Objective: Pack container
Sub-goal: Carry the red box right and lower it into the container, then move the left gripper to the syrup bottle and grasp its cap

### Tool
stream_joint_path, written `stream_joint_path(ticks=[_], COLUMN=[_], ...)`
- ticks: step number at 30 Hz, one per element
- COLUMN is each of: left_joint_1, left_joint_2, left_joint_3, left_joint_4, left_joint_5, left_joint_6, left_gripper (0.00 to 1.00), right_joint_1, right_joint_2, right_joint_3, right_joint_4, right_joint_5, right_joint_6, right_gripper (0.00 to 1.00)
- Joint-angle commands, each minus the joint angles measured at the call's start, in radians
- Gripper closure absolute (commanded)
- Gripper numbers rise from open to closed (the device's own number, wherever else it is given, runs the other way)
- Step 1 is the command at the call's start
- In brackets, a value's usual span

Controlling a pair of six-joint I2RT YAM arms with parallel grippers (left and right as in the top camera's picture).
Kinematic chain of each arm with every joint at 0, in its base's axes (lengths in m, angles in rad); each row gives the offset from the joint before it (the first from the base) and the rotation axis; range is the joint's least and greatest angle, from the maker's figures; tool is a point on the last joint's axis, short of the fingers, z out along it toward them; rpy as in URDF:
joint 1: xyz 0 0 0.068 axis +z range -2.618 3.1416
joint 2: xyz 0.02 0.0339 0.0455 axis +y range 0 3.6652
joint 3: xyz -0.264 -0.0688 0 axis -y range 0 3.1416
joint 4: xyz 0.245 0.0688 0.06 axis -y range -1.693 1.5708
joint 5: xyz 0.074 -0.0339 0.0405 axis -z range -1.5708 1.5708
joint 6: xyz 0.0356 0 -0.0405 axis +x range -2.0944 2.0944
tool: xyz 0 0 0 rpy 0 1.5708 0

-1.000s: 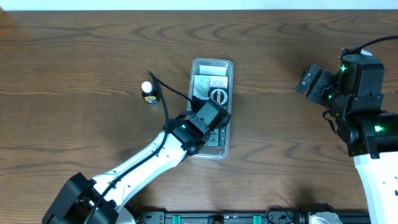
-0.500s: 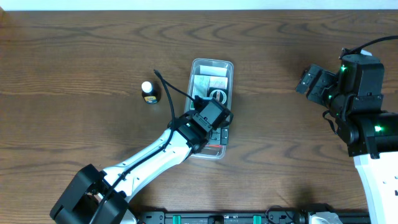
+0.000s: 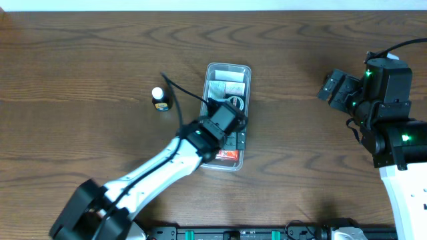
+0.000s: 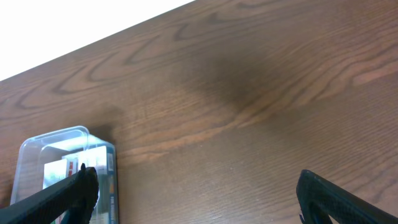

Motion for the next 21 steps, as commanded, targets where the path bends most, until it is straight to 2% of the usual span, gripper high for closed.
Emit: stream_joint_path(ticks=[1, 7, 12, 16, 21], left_joint_1=[0.068, 0.299, 0.504, 0.584, 0.597], left_joint_2=[-0.114, -0.225, -0.169, -0.089, -0.010], left_joint_3=[0.053, 0.053, 0.053, 0.053, 0.053], left_joint_4=[-0.003, -0.011, -0.006, 0.014, 0.076], left_joint_5=[-0.009, -0.031, -0.011, 0.022, 0.020], left_joint_6=[0.093, 0.206, 0.294, 0.336, 0.439], left_gripper=[0.00, 0.00, 0.00, 0.08, 0.13], right_joint_1=[-0.012, -0.012, -0.012, -0.012, -0.012], right_joint_2=[0.000, 0.000, 0.000, 0.000, 0.000], right_joint_3=[0.001, 0.002, 0.001, 0.001, 0.001], right_joint_4=[-0.001, -0.001, -0.001, -0.001, -0.001], right_joint_5=[0.003, 0.003, 0.003, 0.003, 0.003], right_joint_6=[0.003, 0.003, 0.003, 0.003, 0.003], right_gripper=[0.01, 0.01, 0.01, 0.01, 0.01])
